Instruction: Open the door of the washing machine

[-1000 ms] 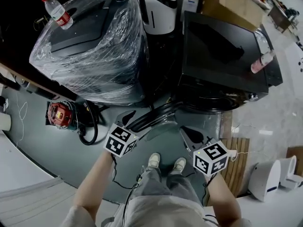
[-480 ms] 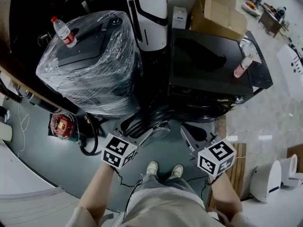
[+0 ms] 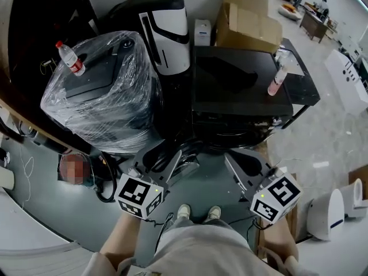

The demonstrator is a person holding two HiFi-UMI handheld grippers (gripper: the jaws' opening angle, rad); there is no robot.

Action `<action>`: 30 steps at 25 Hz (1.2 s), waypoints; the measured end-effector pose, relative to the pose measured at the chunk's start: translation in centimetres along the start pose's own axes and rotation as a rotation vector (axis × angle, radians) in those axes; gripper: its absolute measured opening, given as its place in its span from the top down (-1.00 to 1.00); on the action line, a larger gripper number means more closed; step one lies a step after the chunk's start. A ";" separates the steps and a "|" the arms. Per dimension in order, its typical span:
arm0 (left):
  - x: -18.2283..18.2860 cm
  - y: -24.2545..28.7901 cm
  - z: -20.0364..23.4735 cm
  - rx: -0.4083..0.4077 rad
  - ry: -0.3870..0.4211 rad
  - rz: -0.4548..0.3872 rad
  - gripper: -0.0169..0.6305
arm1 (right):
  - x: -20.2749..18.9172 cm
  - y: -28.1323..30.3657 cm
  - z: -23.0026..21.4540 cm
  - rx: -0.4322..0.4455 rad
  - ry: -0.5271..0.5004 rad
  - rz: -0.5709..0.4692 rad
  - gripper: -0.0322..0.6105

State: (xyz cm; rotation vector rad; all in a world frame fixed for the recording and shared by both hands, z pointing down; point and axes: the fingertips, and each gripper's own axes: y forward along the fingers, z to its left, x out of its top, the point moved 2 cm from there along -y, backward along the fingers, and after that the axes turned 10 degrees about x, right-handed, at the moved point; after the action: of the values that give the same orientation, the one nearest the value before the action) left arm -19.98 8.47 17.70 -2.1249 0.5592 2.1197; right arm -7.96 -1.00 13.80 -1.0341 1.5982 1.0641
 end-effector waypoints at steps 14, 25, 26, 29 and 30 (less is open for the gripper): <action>3.7 -1.6 -4.8 -0.020 0.118 -0.074 0.78 | 2.6 -5.3 0.8 -0.025 -0.057 -0.073 0.81; 5.6 -1.4 -8.3 -0.040 0.174 -0.115 0.86 | 2.1 -6.6 0.4 -0.024 -0.069 -0.058 0.81; 5.6 -1.4 -8.3 -0.040 0.174 -0.115 0.86 | 2.1 -6.6 0.4 -0.024 -0.070 -0.056 0.81; 5.6 -1.4 -8.1 -0.036 0.172 -0.110 0.86 | 2.1 -6.6 0.3 -0.025 -0.074 -0.053 0.81; 5.6 -1.4 -7.9 -0.033 0.171 -0.109 0.86 | 2.2 -6.6 0.3 -0.026 -0.074 -0.055 0.81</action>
State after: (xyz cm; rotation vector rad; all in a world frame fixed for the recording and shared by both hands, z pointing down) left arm -12.16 6.21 12.18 -2.3123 0.4138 1.9171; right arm -2.12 -2.86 10.53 -1.0384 1.4926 1.0761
